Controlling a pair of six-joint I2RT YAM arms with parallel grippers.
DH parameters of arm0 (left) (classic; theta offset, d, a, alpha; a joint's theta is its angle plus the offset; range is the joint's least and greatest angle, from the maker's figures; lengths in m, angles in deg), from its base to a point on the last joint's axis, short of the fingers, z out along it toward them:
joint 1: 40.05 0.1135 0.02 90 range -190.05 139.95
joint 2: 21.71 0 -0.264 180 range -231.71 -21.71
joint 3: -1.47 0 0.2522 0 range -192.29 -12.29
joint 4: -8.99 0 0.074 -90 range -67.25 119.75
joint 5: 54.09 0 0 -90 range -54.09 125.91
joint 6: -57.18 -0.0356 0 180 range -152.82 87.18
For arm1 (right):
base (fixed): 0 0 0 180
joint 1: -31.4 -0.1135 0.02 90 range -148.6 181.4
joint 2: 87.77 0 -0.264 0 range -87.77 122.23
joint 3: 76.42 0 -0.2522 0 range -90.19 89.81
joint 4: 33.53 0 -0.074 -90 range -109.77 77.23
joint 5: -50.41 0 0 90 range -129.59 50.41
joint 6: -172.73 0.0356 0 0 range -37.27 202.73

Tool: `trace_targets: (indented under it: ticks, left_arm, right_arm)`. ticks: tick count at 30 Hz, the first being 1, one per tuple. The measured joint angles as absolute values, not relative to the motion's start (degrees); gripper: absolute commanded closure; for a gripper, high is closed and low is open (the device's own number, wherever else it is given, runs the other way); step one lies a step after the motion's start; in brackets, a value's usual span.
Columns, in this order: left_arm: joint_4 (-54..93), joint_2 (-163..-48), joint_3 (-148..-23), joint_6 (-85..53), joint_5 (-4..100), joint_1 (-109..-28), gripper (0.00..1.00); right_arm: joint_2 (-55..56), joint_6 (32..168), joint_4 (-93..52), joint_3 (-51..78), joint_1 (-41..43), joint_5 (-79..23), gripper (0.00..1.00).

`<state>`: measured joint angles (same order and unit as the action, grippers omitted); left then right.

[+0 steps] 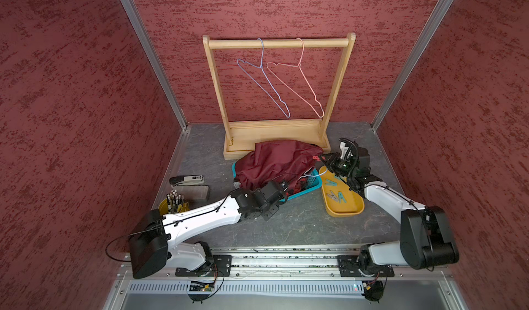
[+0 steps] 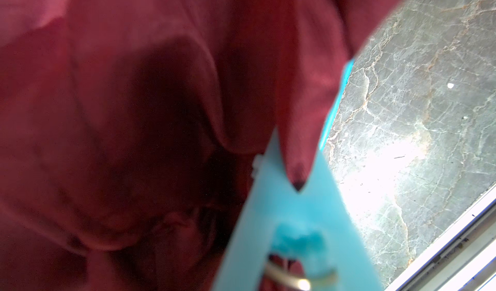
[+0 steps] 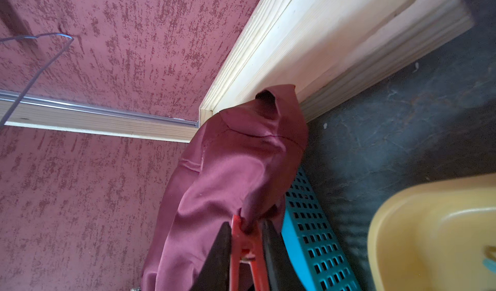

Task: Remove the clothespins securing long-sleeve shirts to the hanger
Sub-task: Remove the clamp from the hanger.

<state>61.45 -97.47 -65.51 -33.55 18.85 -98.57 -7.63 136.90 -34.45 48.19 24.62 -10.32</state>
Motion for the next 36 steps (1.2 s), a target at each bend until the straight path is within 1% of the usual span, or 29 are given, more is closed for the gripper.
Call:
trace_targets:
  ticks: [7, 15, 22, 25, 31, 36]
  left_arm:
    - [62.4, -97.5, -65.7, -35.4, 15.9, -98.6, 1.0]
    - [64.6, -98.4, -68.3, -39.1, 8.3, -97.4, 1.0]
    - [64.8, -98.5, -69.4, -42.8, 4.1, -97.1, 1.0]
    - [64.8, -98.7, -69.6, -44.1, 3.2, -96.9, 1.0]
    - [65.0, -99.7, -70.3, -44.4, 2.7, -97.3, 1.0]
    - [65.1, -101.3, -71.1, -44.0, 2.4, -98.7, 1.0]
  right_arm:
    - [-9.3, 136.7, -31.9, 48.1, 24.8, -9.8, 0.92]
    - [-13.1, 135.7, -27.2, 46.0, 25.0, -9.4, 0.96]
    - [-13.6, 135.6, -24.2, 46.0, 25.8, -9.4, 1.0]
    - [-13.6, 135.6, -23.6, 46.0, 26.0, -9.2, 0.99]
    - [-13.6, 135.6, -23.3, 45.9, 26.2, -9.2, 0.89]
    - [-13.6, 135.6, -22.7, 45.9, 26.4, -9.7, 0.89]
